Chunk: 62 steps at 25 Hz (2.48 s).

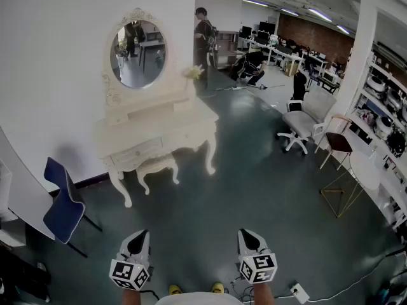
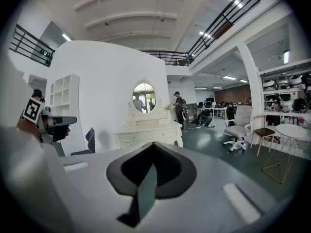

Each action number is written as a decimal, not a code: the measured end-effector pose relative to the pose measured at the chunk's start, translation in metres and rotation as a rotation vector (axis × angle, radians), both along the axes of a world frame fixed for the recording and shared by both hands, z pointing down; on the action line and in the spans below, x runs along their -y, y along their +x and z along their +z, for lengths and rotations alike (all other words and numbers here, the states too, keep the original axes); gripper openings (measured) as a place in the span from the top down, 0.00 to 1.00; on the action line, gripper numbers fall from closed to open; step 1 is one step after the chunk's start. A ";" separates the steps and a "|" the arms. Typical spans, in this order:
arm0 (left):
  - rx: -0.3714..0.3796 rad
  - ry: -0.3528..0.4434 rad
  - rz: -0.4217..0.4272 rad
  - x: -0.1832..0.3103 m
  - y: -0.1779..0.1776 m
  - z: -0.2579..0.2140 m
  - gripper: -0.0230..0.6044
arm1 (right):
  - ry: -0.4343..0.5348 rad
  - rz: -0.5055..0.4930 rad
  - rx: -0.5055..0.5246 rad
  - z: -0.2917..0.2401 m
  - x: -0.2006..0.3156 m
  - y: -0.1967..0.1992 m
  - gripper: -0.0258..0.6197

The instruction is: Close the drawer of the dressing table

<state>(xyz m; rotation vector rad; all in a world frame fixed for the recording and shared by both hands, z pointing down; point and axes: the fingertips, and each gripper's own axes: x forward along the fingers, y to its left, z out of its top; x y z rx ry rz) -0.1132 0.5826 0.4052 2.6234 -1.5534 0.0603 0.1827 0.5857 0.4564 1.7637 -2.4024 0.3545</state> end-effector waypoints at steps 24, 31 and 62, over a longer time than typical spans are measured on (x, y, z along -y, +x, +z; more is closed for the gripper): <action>-0.016 -0.003 0.009 -0.017 -0.003 0.002 0.97 | 0.033 -0.055 -0.029 -0.004 -0.011 -0.030 0.96; -0.028 -0.011 -0.001 -0.017 -0.011 0.005 0.97 | 0.028 -0.067 -0.053 -0.002 -0.009 -0.034 0.88; 0.047 -0.038 0.001 -0.008 0.088 0.013 0.97 | 0.024 -0.092 0.039 0.013 0.019 0.048 0.83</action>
